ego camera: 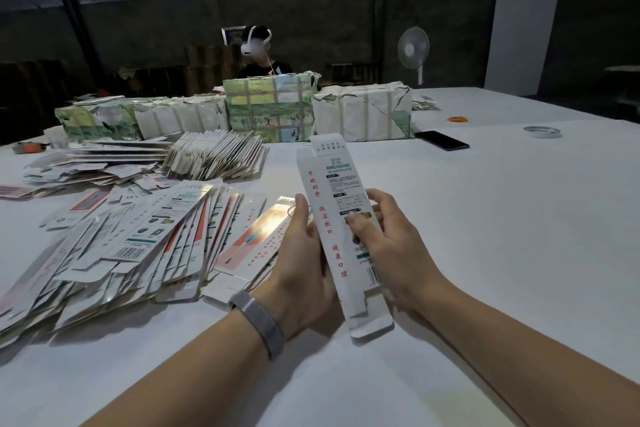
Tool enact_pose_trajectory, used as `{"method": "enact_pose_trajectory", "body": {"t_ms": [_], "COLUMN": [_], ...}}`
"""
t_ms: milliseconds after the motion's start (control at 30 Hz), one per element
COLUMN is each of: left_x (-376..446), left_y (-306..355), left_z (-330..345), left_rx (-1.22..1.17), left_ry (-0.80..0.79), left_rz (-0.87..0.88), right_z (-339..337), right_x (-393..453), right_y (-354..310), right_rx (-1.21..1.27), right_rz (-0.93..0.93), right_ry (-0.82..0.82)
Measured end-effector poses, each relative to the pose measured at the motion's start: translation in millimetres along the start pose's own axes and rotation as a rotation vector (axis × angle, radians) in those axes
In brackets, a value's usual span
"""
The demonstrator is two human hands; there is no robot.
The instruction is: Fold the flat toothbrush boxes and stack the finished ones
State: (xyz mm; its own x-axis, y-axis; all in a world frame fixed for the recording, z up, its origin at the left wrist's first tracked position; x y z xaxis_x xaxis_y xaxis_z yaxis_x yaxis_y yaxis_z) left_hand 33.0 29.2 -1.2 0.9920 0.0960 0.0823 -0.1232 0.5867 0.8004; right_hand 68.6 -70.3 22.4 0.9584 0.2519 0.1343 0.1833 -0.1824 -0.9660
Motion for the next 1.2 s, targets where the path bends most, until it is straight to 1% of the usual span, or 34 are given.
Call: {"method": "enact_pose_trajectory", "body": {"t_ms": [100,200,333,400,533,567,633,700,800,867,1000,1200], "left_x": [0,1,-4,-5,-6,-6,-3,-1,0,1,3,6], "left_y": [1,8,11,10,4,2,5,11,20,22,19,35], "left_z": [-1,-4,3,4,11,10,5,0,-6,-9,-13,-14], "left_rx": [0.052,0.151,0.194,0.161,0.143,0.140,0.144,0.242,0.446,0.491,0.550,0.673], "left_ry": [-0.021,-0.020,-0.039,-0.023,-0.025,-0.004,0.065,0.094,0.092,0.087,0.057,0.031], "left_rz": [-0.021,0.038,0.116,0.142,0.077,0.072,0.132,0.193,0.256,0.284,0.273,0.369], "right_z": [3,6,10,12,17,17,14,13,15,13,7,5], "right_x": [0,-3,-9,-9,-7,-6,-7,-7,-10,-11,-7,-3], "right_y": [-2,-6,-9,-8,-4,-3,-6,-8,-10,-11,-4,-5], "right_rx": [-0.097,-0.149,0.044,0.119,0.216,0.235,0.264,0.260,0.284,0.302,0.324,0.410], "right_rz": [-0.030,-0.056,-0.048,-0.039,0.042,0.053,0.035,0.013,0.003,0.002,0.028,0.059], "right_ry": [0.000,0.000,-0.083,-0.135,-0.236,-0.248,-0.245,-0.239,-0.273,-0.282,-0.287,-0.302]}}
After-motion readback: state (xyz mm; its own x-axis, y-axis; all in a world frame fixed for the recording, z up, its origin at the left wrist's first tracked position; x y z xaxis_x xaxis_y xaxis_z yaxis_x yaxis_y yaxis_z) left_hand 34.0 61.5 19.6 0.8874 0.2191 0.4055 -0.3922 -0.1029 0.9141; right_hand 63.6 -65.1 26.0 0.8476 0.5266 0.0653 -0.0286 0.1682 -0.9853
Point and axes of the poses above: each hand's wrist, its own x-axis towards the middle knuckle, its own z-axis out of the palm, y = z × x, the point moved 8 cm from there along x, towards the middle knuckle, and after that the axes turned 14 degrees about z, right-handed, at the moved point
